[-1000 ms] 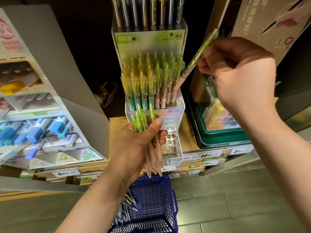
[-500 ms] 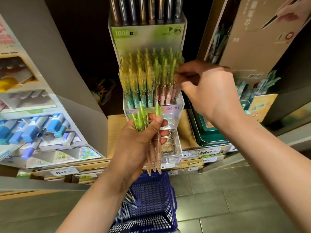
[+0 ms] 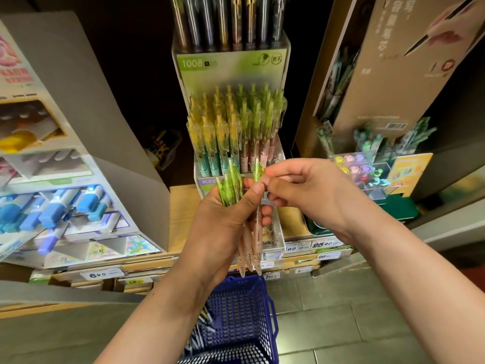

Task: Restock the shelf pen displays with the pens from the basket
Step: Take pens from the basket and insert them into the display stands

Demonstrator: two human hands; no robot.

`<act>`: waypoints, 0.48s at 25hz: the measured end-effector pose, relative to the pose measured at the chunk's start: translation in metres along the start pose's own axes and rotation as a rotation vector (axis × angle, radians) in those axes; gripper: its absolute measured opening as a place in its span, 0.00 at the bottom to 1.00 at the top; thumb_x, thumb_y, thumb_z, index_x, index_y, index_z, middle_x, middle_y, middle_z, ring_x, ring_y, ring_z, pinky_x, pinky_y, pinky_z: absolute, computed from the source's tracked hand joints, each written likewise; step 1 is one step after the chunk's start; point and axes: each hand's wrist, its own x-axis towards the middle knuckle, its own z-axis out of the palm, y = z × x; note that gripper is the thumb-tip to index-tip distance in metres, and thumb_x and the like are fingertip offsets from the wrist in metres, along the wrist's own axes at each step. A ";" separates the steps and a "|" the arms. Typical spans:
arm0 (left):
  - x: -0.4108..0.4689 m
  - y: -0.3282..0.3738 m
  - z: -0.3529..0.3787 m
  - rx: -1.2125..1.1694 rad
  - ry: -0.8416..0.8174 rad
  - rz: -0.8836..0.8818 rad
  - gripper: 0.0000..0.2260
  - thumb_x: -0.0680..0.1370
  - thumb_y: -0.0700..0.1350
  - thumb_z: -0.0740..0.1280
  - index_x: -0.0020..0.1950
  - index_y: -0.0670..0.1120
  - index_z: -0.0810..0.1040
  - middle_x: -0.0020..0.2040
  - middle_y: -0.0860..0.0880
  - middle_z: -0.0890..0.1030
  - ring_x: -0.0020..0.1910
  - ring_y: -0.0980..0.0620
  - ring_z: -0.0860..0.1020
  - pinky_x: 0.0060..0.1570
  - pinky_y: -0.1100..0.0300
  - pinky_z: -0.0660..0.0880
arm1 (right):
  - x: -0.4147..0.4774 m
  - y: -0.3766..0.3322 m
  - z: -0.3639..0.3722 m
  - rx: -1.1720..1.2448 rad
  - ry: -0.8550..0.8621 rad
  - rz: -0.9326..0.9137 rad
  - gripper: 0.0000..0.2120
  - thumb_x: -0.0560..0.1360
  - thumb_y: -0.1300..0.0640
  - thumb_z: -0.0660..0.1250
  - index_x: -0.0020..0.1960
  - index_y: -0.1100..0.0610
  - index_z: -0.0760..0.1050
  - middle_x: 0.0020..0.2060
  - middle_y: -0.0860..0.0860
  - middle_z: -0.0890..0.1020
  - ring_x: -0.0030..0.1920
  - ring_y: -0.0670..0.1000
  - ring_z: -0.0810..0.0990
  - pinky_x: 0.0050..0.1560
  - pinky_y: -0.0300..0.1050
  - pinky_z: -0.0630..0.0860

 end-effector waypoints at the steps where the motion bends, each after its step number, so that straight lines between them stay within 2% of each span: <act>1: 0.000 -0.001 -0.001 0.004 0.001 -0.003 0.10 0.75 0.49 0.73 0.52 0.45 0.84 0.41 0.43 0.84 0.37 0.50 0.82 0.40 0.59 0.82 | -0.001 0.001 0.000 0.012 -0.032 0.015 0.04 0.78 0.58 0.71 0.47 0.55 0.84 0.37 0.55 0.86 0.38 0.52 0.83 0.49 0.50 0.83; 4: 0.000 -0.002 -0.002 -0.013 0.005 -0.027 0.13 0.77 0.47 0.72 0.57 0.40 0.82 0.41 0.43 0.85 0.37 0.49 0.82 0.40 0.58 0.82 | -0.002 -0.001 -0.001 0.066 -0.012 0.035 0.05 0.79 0.61 0.69 0.46 0.58 0.83 0.35 0.55 0.85 0.38 0.54 0.84 0.51 0.51 0.84; 6: 0.000 -0.003 -0.003 -0.022 0.043 -0.055 0.09 0.79 0.43 0.71 0.57 0.41 0.82 0.39 0.45 0.84 0.36 0.50 0.82 0.39 0.58 0.82 | -0.001 -0.010 -0.011 0.072 0.129 -0.019 0.05 0.79 0.62 0.69 0.46 0.58 0.82 0.35 0.53 0.86 0.38 0.52 0.85 0.47 0.46 0.84; 9: 0.002 -0.005 -0.007 -0.015 0.128 -0.090 0.07 0.80 0.36 0.68 0.56 0.42 0.83 0.36 0.48 0.80 0.34 0.52 0.79 0.40 0.57 0.82 | 0.005 -0.029 -0.036 0.028 0.429 -0.218 0.06 0.79 0.61 0.68 0.47 0.53 0.82 0.37 0.49 0.87 0.38 0.49 0.87 0.41 0.38 0.82; 12: 0.003 -0.006 -0.009 -0.041 0.154 -0.109 0.08 0.81 0.35 0.67 0.57 0.40 0.83 0.37 0.46 0.82 0.36 0.51 0.81 0.41 0.57 0.83 | 0.012 -0.040 -0.046 0.040 0.559 -0.377 0.03 0.79 0.58 0.70 0.48 0.53 0.81 0.37 0.50 0.86 0.40 0.48 0.87 0.44 0.42 0.83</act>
